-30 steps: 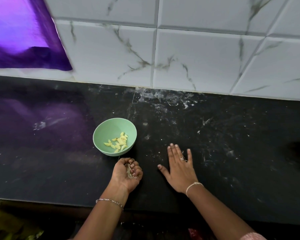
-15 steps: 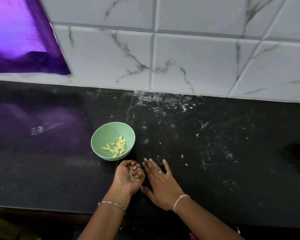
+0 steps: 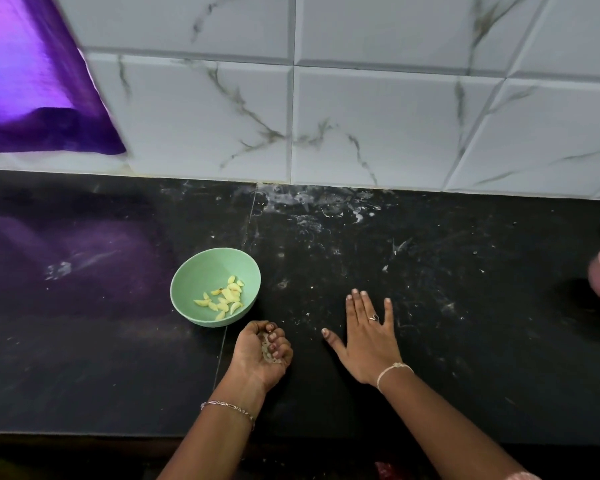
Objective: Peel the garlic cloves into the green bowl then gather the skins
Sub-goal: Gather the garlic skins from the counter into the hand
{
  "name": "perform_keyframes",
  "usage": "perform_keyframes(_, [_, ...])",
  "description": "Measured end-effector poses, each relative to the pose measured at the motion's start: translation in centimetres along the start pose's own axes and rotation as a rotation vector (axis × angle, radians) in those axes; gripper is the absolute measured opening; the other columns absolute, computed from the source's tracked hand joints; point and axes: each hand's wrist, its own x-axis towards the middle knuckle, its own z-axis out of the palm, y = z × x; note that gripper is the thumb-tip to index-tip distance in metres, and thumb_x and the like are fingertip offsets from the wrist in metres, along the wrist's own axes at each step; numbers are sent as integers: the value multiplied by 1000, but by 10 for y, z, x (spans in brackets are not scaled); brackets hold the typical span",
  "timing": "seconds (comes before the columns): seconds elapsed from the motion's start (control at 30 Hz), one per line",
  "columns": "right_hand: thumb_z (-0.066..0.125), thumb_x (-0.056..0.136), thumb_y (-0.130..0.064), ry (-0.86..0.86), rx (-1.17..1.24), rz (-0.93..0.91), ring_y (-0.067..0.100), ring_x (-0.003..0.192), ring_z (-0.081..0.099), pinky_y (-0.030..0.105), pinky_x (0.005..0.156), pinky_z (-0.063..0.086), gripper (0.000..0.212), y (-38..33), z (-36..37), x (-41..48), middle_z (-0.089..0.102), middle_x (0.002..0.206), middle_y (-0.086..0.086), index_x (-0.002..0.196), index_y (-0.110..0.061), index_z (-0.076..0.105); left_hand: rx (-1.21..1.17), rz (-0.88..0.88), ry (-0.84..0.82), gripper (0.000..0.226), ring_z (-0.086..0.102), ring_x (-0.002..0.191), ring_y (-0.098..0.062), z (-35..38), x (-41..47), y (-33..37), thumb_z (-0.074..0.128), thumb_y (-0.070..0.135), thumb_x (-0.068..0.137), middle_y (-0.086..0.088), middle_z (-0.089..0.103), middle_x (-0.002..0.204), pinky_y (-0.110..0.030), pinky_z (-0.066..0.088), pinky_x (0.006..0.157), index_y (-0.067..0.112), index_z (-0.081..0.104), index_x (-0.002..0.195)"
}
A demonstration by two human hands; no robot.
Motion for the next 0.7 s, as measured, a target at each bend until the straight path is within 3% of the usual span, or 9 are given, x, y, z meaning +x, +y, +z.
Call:
perform_keyframes(0.1, [-33,71,-74,78,55,14,23,147,-21,50,105,-33,105,10,4,-16,-20,160,5,153,-17,-6,21,-5,-11,30,25,34,-9,5,3,-4,40,17,88,3,31,49,-15,19,32,16,38,58])
perform_keyframes(0.2, [0,92,-71,71,89,-97,31,149,0,59,114,-8,72,5,10,-32,-1,162,7,154,-35,12,38,-8,-25,28,24,33,-10,9,7,-7,38,16,87,3,31,48,-15,19,31,15,37,59])
perform_keyframes(0.27, [9,95,-70,61,75,-197,32,149,6,62,112,3,62,-2,15,-41,2,163,6,151,-43,17,57,-11,-29,28,23,33,-10,12,9,-9,38,16,88,3,31,47,-16,19,31,15,36,59])
perform_keyframes(0.4, [-7,85,-73,101,160,-76,23,145,-27,53,109,-23,69,5,18,-36,-29,157,-2,150,-48,-4,81,-10,-20,26,24,35,-9,17,9,-13,40,15,85,3,32,50,-16,20,31,15,38,59])
perform_keyframes(0.6, [-36,66,-75,70,165,63,24,144,-30,54,109,-24,92,25,17,-28,-38,153,-1,149,-41,-16,72,-20,-14,26,25,35,-9,16,11,-14,39,16,86,3,32,50,-17,20,31,16,38,61])
perform_keyframes(0.7, [-38,62,-77,61,184,164,21,140,-38,50,105,-33,104,25,19,-39,-41,152,2,149,-20,-23,67,-27,-23,25,24,34,-9,17,12,-15,40,16,86,3,31,50,-17,19,31,16,38,60])
